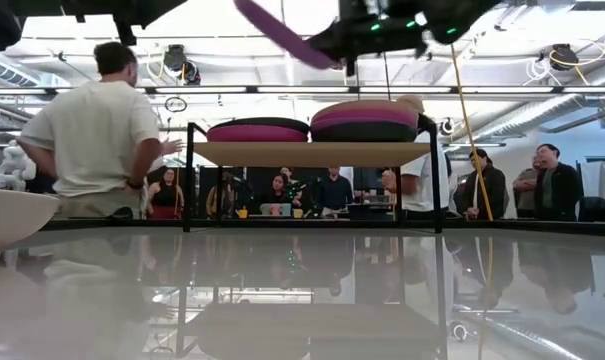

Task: Place and stack plates onto a shelf
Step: Stack the purple plate on top of the black plate on the shelf

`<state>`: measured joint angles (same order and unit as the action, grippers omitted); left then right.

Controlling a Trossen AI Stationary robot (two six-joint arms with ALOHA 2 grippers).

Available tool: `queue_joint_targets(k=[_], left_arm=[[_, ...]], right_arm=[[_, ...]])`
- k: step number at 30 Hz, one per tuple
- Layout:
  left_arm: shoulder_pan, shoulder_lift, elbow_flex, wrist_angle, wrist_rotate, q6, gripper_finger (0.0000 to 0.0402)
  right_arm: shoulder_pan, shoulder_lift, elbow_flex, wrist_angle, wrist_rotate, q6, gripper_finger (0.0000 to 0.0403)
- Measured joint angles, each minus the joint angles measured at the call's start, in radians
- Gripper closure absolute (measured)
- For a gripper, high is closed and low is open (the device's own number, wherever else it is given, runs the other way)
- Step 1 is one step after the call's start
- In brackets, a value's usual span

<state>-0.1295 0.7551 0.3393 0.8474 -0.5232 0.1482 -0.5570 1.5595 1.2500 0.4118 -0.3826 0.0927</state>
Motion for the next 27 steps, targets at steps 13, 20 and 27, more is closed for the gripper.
queue_joint_targets(k=[13, 20, 27], left_arm=[[-0.019, 0.004, 0.0, -0.037, 0.002, -0.03, 0.0256], [-0.039, 0.004, 0.0, -0.061, 0.002, -0.039, 0.0256], [-0.039, 0.004, 0.0, -0.067, 0.002, -0.056, 0.0256]], right_arm=[[-0.095, 0.331, 0.231, -0.028, -0.006, 0.001, 0.0403], [-0.119, 0.34, 0.231, -0.062, 0.017, -0.009, 0.0384], [-0.115, 0.34, 0.231, -0.085, 0.01, -0.023, 0.0317]])
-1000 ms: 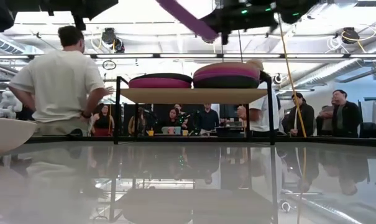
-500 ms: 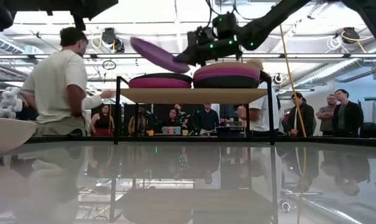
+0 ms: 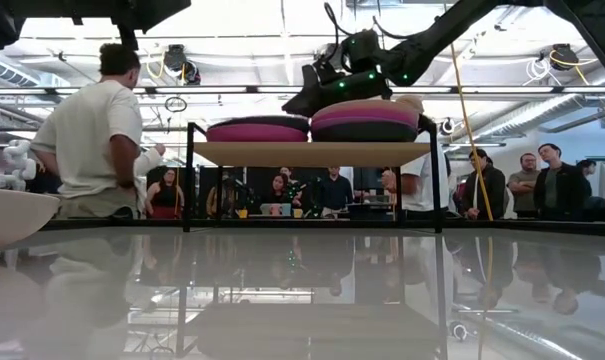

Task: Place and stack plates onto a shelf
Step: Stack the purple plate on top of the black plate on the shelf, then stack the gray plate on top of the purple plate on the shelf

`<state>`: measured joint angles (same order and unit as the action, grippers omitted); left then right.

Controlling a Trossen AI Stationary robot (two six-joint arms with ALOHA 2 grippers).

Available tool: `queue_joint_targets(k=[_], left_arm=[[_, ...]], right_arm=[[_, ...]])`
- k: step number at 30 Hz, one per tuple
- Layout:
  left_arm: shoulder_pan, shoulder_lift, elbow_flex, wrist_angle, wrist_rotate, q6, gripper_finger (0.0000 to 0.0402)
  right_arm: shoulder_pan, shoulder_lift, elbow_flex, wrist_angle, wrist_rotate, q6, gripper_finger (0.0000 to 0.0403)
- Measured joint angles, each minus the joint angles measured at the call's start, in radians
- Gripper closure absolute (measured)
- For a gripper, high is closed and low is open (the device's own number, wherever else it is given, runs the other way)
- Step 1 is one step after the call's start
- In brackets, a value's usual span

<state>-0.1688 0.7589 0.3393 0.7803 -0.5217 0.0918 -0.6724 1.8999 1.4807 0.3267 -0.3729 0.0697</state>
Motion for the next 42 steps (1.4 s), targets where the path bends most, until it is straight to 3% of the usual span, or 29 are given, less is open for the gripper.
queue_joint_targets(k=[3, 6, 9, 11, 14, 18, 22, 28, 34, 42], left_arm=[[0.0, 0.0, 0.0, 0.0, 0.0, -0.008, 0.0256], [0.0, 0.0, 0.0, -0.009, 0.0, -0.01, 0.0256], [-0.001, 0.0, 0.0, -0.055, 0.0, -0.031, 0.0256], [-0.002, 0.011, 0.0, -0.1, 0.0, -0.068, 0.0256], [-0.005, 0.048, -0.001, -0.146, 0.0, -0.118, 0.0256], [-0.007, 0.122, -0.001, -0.144, 0.0, -0.161, 0.0256], [-0.008, 0.192, -0.001, -0.142, 0.005, -0.207, 0.0256], [-0.011, 0.273, -0.001, -0.108, 0.094, -0.253, 0.0256], [-0.015, 0.334, -0.001, -0.04, 0.101, -0.239, 0.0256], [-0.015, 0.367, -0.001, 0.013, 0.157, -0.217, 0.0256]], right_arm=[[0.001, -0.005, -0.001, -0.043, -0.033, -0.012, 0.028], [0.001, -0.051, -0.003, -0.107, -0.145, -0.024, 0.025], [0.015, -0.141, -0.002, -0.205, -0.276, -0.034, 0.0236], [0.036, -0.214, -0.03, -0.275, -0.311, -0.061, 0.0233], [0.088, -0.342, -0.132, -0.334, -0.263, -0.147, 0.0234], [0.165, -0.543, -0.342, -0.277, -0.134, -0.195, 0.0242], [0.221, -0.729, -0.59, -0.14, -0.117, -0.126, 0.0244], [0.302, -0.964, -0.896, 0.051, -0.067, -0.023, 0.0245], [0.367, -1.083, -1.04, 0.091, -0.014, -0.012, 0.0245], [0.401, -1.102, -1.132, 0.14, 0.048, 0.045, 0.0245]])
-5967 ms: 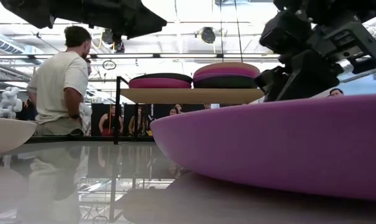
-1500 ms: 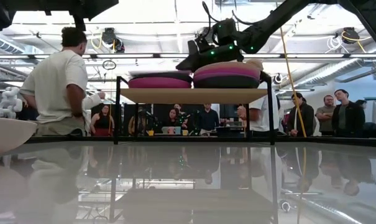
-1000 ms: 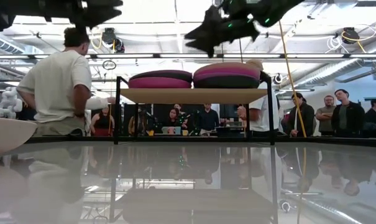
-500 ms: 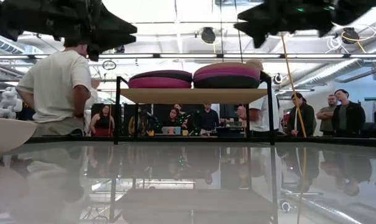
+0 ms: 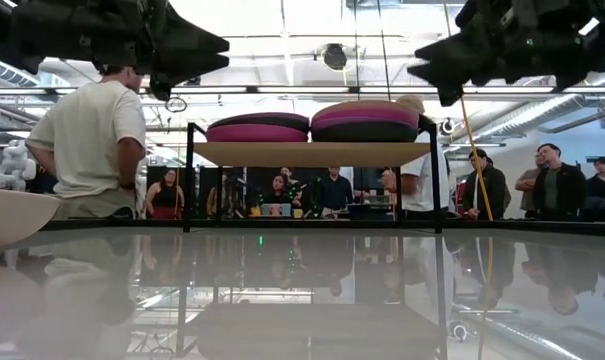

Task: Place and stack plates onto a shelf
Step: Stack the gray plate on top of the purple plate on the shelf

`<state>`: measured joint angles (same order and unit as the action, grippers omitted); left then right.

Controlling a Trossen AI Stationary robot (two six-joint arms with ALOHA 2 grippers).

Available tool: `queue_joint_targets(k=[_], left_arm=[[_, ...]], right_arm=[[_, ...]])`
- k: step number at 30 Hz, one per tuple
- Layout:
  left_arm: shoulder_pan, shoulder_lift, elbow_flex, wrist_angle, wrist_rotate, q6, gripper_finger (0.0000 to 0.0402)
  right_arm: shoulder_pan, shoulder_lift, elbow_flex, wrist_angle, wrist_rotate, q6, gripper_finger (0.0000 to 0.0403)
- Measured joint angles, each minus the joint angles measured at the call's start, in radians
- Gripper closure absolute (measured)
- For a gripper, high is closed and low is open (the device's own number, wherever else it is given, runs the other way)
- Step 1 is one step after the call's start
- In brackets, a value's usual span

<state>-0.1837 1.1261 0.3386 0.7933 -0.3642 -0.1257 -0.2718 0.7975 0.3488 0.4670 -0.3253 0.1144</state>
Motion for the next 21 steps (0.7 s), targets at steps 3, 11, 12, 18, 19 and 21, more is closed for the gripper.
queue_joint_targets(k=[3, 11, 12, 18, 19, 21], left_arm=[[0.0, 0.0, 0.0, -0.008, 0.0, 0.0, 0.0256], [-0.001, 0.0, 0.002, -0.063, 0.0, 0.002, 0.0256], [-0.004, 0.0, 0.011, -0.093, 0.0, 0.001, 0.0257], [-0.038, 0.0, 0.139, -0.414, 0.002, -0.014, 0.0257], [-0.043, 0.0, 0.164, -0.47, 0.002, -0.015, 0.0257], [-0.054, 0.0, 0.205, -0.568, 0.001, -0.018, 0.0257]], right_arm=[[-0.001, 0.0, -0.003, 0.001, 0.014, -0.014, 0.0245], [-0.001, 0.0, -0.003, 0.031, 0.011, -0.028, 0.0245], [-0.001, 0.0, -0.003, 0.03, 0.011, -0.028, 0.0245], [-0.001, 0.002, -0.003, 0.03, 0.011, -0.029, 0.0245], [-0.001, 0.002, -0.003, 0.03, 0.011, -0.029, 0.0245], [-0.001, 0.002, -0.003, 0.03, 0.01, -0.029, 0.0245]])
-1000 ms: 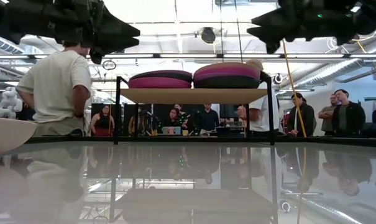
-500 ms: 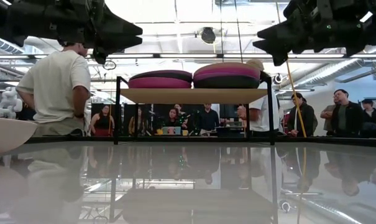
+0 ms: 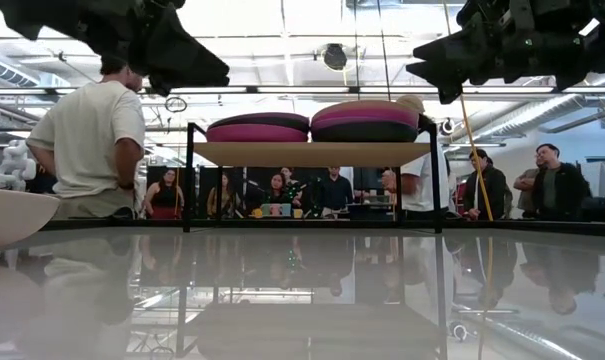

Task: Place and stack plates onto a shelf
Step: Stack the gray plate on top of the purple plate on the shelf

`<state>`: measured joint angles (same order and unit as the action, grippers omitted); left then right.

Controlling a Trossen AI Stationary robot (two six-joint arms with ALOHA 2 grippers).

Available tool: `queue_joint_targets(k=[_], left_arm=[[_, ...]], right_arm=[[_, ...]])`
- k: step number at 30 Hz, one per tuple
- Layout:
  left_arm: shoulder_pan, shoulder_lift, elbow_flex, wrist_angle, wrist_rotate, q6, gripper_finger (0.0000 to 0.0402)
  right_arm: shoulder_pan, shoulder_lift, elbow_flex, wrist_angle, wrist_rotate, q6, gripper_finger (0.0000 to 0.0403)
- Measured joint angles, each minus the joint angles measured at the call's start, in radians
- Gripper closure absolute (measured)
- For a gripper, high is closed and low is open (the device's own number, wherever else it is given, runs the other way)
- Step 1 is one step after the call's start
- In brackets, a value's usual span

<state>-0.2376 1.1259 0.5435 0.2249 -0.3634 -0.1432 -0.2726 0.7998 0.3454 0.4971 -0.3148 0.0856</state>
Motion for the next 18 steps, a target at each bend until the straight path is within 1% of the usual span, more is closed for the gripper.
queue_joint_targets(k=[3, 7, 10, 16, 18], left_arm=[[-0.017, 0.0, 0.041, -0.125, 0.031, -0.019, 0.0257], [-0.043, 0.0, 0.044, -0.191, 0.11, -0.046, 0.0257], [-0.067, 0.0, 0.041, -0.239, 0.143, -0.055, 0.0257], [-0.12, 0.002, 0.04, -0.294, 0.151, -0.107, 0.0257], [-0.132, 0.021, 0.04, -0.303, 0.151, -0.126, 0.0257]], right_arm=[[0.0, 0.0, 0.0, -0.008, 0.0, 0.003, 0.0245], [0.0, 0.0, 0.0, -0.018, 0.0, 0.0, 0.0245], [0.0, 0.0, 0.0, -0.019, 0.0, 0.0, 0.0245], [0.0, 0.0, 0.0, -0.019, 0.0, 0.0, 0.0245], [0.0, 0.0, 0.0, -0.019, 0.0, 0.0, 0.0245]])
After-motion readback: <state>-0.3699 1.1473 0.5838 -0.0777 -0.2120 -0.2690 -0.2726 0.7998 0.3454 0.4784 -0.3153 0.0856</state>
